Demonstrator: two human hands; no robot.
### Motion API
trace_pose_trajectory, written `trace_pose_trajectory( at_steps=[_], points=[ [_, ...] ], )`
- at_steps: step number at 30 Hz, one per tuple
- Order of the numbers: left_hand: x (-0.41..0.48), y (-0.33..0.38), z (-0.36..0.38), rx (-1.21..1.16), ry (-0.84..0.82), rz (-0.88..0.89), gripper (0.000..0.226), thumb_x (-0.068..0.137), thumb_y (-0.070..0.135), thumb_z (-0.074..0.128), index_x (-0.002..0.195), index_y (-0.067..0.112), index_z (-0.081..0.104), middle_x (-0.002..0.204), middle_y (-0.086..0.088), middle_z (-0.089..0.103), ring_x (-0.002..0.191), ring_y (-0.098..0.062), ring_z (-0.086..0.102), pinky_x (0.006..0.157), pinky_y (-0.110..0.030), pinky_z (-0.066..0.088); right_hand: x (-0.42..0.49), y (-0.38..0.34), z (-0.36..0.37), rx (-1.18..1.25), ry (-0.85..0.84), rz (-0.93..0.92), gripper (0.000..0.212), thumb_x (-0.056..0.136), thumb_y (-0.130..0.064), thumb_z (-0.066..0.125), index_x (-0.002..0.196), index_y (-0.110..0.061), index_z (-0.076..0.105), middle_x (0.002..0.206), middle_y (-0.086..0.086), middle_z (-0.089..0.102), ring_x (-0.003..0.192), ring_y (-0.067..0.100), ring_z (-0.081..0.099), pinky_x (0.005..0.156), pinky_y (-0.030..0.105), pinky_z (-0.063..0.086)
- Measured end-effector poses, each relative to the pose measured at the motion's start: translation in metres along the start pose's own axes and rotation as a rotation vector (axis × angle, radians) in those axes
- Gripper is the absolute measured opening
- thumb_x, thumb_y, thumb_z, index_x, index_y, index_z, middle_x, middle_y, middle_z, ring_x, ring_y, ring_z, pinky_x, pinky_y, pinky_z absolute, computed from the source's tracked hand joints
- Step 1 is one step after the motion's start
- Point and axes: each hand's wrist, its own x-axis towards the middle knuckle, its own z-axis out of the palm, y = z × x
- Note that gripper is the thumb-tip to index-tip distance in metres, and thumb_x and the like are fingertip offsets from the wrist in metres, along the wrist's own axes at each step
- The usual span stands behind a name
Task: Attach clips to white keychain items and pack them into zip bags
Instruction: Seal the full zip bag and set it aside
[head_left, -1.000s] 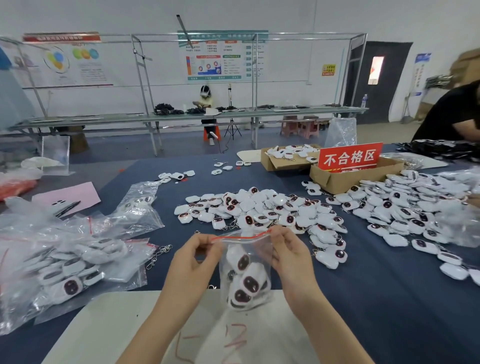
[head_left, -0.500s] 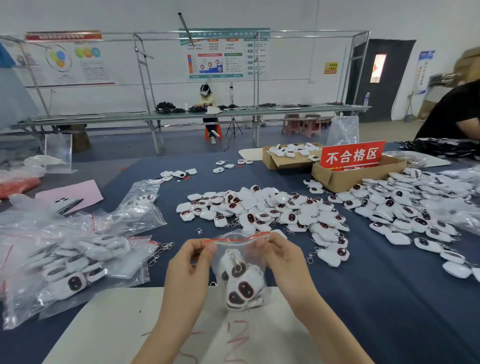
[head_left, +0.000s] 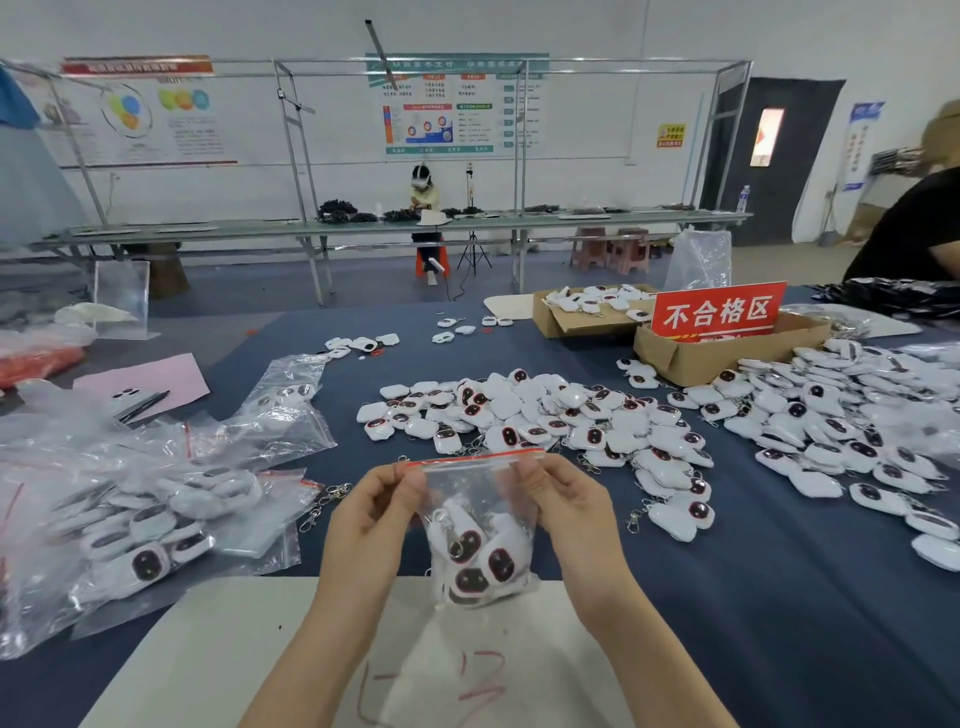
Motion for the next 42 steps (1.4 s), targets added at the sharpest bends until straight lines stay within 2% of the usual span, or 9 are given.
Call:
trace_pose_trajectory(
  at_steps=[3,8,10,14,21,27,33,37,42],
  points=[
    [0.009,-0.009,0.004,-0.055,-0.019,-0.040,0.032,0.084,0.049,0.067,0.090,0.019,0.076,0.089,-0.008,0.073,0.085,-0.019,0.065,0.090,-0.042,0.053,0.007,0.003,0.003,-0.016,-0.030,-0.031,0.027,0.095,-0.038,0.062,0.097,-0.014,0.073,0.100,0.006,0.076,0.094,0.017,0.072,0.078,0.020,0.055],
    [0.016,-0.024,0.005,-0.160,0.044,-0.054,0.034,0.083,0.050,0.070,0.091,0.018,0.078,0.089,-0.004,0.075,0.083,-0.015,0.068,0.084,-0.036,0.052,0.017,0.010,0.011,-0.086,-0.187,-0.006,0.042,0.079,-0.066,0.069,0.100,-0.031,0.075,0.108,-0.003,0.076,0.103,0.017,0.072,0.090,0.029,0.057],
    [0.016,-0.027,0.004,-0.194,0.056,-0.058,0.033,0.083,0.049,0.071,0.092,0.018,0.078,0.089,-0.004,0.075,0.082,-0.015,0.069,0.083,-0.036,0.051,0.020,0.014,0.015,-0.066,-0.189,0.013,0.041,0.071,-0.066,0.075,0.096,-0.033,0.077,0.103,-0.002,0.077,0.097,0.018,0.073,0.087,0.032,0.058],
    [0.018,-0.027,0.005,-0.169,0.052,-0.043,0.042,0.081,0.055,0.075,0.099,0.018,0.077,0.097,-0.007,0.077,0.087,-0.017,0.069,0.084,-0.037,0.052,0.025,0.024,0.017,-0.022,-0.112,0.028,0.028,0.081,-0.050,0.073,0.094,-0.026,0.077,0.100,0.001,0.078,0.095,0.021,0.073,0.085,0.031,0.057],
    [0.016,-0.024,0.001,-0.162,0.039,-0.034,0.033,0.087,0.047,0.073,0.096,0.015,0.075,0.096,-0.009,0.075,0.086,-0.019,0.065,0.086,-0.041,0.050,0.027,0.027,0.021,0.020,-0.117,0.055,0.044,0.076,-0.062,0.071,0.094,-0.023,0.077,0.095,0.008,0.077,0.087,0.025,0.074,0.075,0.031,0.059],
    [0.013,-0.021,0.004,-0.129,0.040,-0.010,0.037,0.081,0.053,0.069,0.092,0.017,0.075,0.089,-0.001,0.074,0.078,-0.012,0.064,0.077,-0.030,0.048,0.030,0.031,0.020,0.023,-0.086,0.047,0.045,0.073,-0.065,0.072,0.089,-0.024,0.078,0.090,0.005,0.077,0.082,0.023,0.074,0.072,0.032,0.058],
    [0.009,-0.016,0.005,-0.049,-0.016,0.057,0.026,0.085,0.045,0.066,0.095,0.023,0.076,0.092,0.003,0.077,0.082,-0.007,0.069,0.075,-0.020,0.052,0.029,0.033,0.017,0.027,-0.080,0.034,0.034,0.083,-0.054,0.070,0.089,-0.022,0.077,0.094,0.008,0.077,0.089,0.030,0.074,0.085,0.047,0.059],
    [0.006,-0.011,0.010,-0.026,-0.036,0.104,0.021,0.088,0.037,0.065,0.091,0.020,0.077,0.089,0.000,0.078,0.079,-0.006,0.070,0.069,-0.012,0.051,0.028,0.032,0.017,-0.007,-0.100,0.022,0.042,0.079,-0.061,0.072,0.093,-0.021,0.077,0.094,0.012,0.076,0.091,0.037,0.073,0.089,0.055,0.058],
    [0.004,-0.006,0.011,-0.042,-0.026,0.088,0.021,0.087,0.036,0.066,0.090,0.017,0.076,0.087,-0.003,0.077,0.078,-0.007,0.069,0.068,-0.013,0.051,0.027,0.032,0.014,-0.003,-0.120,0.007,0.051,0.075,-0.069,0.073,0.095,-0.022,0.077,0.094,0.010,0.077,0.092,0.035,0.074,0.089,0.052,0.059]
  ],
)
